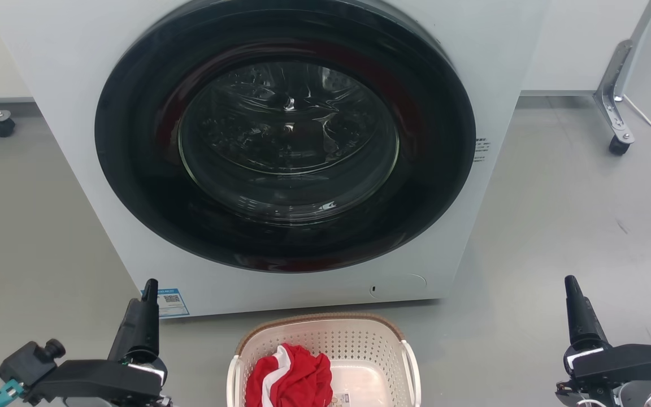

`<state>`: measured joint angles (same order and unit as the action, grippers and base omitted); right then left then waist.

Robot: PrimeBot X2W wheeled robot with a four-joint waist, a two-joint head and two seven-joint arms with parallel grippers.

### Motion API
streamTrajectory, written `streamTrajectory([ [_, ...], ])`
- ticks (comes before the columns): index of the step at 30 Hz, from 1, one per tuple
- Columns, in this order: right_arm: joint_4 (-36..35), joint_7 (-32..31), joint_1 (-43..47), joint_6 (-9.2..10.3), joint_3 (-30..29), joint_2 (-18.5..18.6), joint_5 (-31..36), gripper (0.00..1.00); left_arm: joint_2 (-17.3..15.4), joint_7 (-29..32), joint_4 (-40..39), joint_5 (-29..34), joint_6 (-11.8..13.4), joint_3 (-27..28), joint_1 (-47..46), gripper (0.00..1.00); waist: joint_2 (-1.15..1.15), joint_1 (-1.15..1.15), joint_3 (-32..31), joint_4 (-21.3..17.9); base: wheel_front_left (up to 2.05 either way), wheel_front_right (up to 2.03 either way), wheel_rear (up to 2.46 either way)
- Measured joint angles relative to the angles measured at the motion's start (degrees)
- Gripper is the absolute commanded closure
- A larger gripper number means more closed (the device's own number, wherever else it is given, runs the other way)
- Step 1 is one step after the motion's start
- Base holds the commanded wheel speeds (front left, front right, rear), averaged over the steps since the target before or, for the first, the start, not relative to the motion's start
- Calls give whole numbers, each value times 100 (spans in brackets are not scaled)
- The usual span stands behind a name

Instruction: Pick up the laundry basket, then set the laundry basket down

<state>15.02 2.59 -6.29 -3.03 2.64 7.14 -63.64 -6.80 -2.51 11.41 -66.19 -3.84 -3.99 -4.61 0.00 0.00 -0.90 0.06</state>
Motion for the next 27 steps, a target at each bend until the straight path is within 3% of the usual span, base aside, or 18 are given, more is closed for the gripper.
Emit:
streamTrajectory([
  [15,-356,288,-20,312,482,290,1627,0,-293,-290,-442,1730,388,-472,-1,0,0,0,-41,6,0,0,0],
  [27,-443,521,1,503,792,392,2597,0,-370,-526,-605,2651,590,-731,54,0,0,0,-57,15,0,0,0],
])
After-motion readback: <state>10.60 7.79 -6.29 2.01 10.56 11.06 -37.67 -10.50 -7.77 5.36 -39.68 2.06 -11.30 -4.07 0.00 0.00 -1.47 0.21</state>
